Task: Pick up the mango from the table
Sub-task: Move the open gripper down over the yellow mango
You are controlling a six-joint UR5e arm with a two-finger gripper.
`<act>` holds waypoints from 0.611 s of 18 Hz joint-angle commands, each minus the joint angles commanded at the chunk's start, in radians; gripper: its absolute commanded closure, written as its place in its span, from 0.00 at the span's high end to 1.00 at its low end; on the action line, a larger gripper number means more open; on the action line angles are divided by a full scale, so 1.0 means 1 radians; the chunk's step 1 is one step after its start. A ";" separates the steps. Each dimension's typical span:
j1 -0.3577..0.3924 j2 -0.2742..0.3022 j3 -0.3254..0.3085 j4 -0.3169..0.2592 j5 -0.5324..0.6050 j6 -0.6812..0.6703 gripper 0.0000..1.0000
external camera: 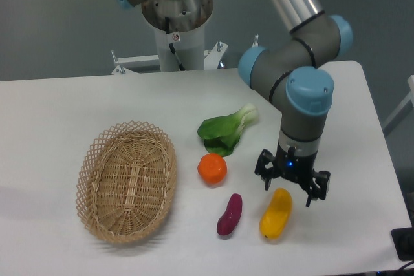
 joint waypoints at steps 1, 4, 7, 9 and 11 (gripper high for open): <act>-0.002 -0.008 -0.003 0.012 0.002 0.000 1.00; -0.012 -0.016 -0.014 0.047 0.005 -0.002 1.00; -0.014 -0.025 -0.031 0.081 0.006 0.000 1.00; -0.014 -0.029 -0.038 0.087 0.006 0.000 1.00; -0.017 -0.040 -0.040 0.087 0.009 0.002 1.00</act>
